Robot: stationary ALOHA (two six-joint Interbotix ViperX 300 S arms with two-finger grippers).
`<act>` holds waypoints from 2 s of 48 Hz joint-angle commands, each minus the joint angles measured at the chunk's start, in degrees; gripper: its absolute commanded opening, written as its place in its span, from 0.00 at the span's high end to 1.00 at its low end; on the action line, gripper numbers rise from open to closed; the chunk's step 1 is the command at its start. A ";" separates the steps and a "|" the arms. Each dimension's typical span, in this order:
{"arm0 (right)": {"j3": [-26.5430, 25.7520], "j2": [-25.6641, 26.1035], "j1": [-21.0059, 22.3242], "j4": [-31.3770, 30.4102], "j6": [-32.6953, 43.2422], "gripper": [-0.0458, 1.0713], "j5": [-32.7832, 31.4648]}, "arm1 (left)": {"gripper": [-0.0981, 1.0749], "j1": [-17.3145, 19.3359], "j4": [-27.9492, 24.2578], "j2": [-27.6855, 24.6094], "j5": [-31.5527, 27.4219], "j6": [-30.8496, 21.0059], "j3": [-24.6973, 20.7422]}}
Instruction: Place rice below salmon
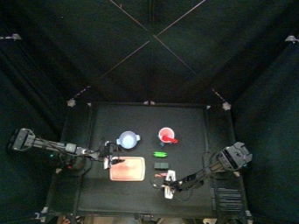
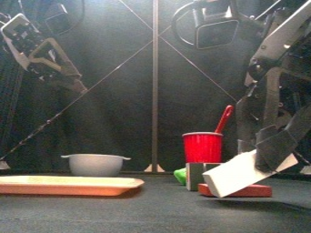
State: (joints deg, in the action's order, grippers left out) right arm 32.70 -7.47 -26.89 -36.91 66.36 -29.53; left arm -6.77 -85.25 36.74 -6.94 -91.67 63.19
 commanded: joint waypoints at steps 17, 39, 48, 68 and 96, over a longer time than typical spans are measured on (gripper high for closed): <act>-0.44 -0.35 1.14 1.85 -0.18 0.35 -1.49 | 0.19 -0.09 0.00 -0.18 -0.09 -0.09 -0.62; -0.88 -0.35 0.70 1.76 -0.35 0.21 -0.62 | 0.19 -0.09 0.00 -0.09 -0.18 -0.09 -0.62; -0.88 -0.35 0.88 1.76 -0.35 0.21 0.53 | 0.19 -0.09 0.00 -0.09 -0.18 -0.09 -0.62; -1.05 -0.70 0.70 1.58 -0.35 0.21 2.11 | 0.19 -0.09 0.00 -0.18 -0.18 -0.09 -0.62; -1.49 -0.62 0.35 1.14 -0.35 0.21 2.99 | 0.19 -0.09 0.00 -0.09 -0.18 -0.09 -0.53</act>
State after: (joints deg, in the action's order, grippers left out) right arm 32.34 -9.32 -26.54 -35.77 66.01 -26.54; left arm -6.77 -85.17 36.65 -7.03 -91.67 63.37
